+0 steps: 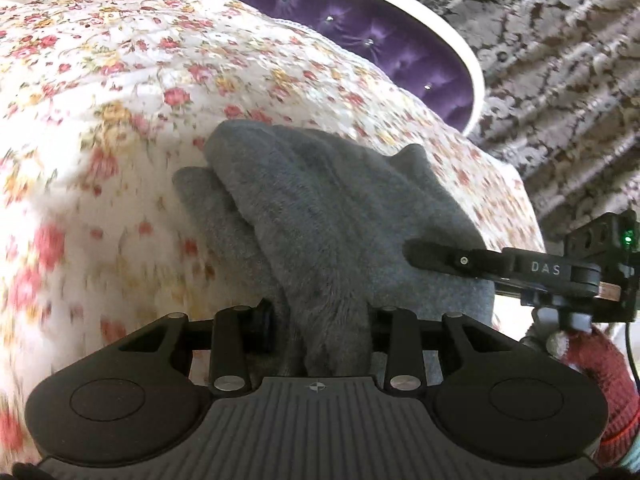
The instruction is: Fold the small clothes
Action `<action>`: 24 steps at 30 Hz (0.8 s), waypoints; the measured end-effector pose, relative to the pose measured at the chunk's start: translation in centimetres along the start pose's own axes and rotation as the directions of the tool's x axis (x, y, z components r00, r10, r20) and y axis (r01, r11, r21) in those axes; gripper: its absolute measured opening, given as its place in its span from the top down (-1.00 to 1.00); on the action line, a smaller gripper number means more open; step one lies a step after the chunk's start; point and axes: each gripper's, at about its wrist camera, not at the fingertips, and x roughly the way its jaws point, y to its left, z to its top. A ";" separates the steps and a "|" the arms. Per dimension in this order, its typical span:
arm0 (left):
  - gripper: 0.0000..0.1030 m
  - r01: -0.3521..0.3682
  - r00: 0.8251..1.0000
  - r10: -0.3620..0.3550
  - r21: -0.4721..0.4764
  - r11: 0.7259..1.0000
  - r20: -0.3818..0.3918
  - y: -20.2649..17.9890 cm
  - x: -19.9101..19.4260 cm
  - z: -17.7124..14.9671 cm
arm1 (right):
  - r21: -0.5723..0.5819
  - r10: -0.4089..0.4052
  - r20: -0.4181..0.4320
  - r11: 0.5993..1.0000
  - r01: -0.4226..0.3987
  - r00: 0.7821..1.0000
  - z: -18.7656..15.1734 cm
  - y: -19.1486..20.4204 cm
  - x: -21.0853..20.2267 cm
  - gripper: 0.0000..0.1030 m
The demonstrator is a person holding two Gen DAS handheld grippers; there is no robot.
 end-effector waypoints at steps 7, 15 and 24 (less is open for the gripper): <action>0.32 0.036 0.999 -0.037 0.015 0.999 0.009 -1.1 -2.8 -4.5 | 0.016 0.028 -0.008 0.999 -0.028 1.000 -4.7 0.7 -3.0 0.10; 0.04 -0.033 0.994 0.029 0.042 0.999 0.102 -0.5 -4.9 -8.5 | -0.093 -0.117 0.123 0.987 0.128 0.986 -9.0 0.9 -5.8 -0.28; 0.06 -0.205 0.949 0.132 0.243 0.948 0.286 -3.6 -9.3 -10.7 | -0.175 -0.214 0.309 0.945 0.276 0.927 -11.3 3.1 -8.5 -0.37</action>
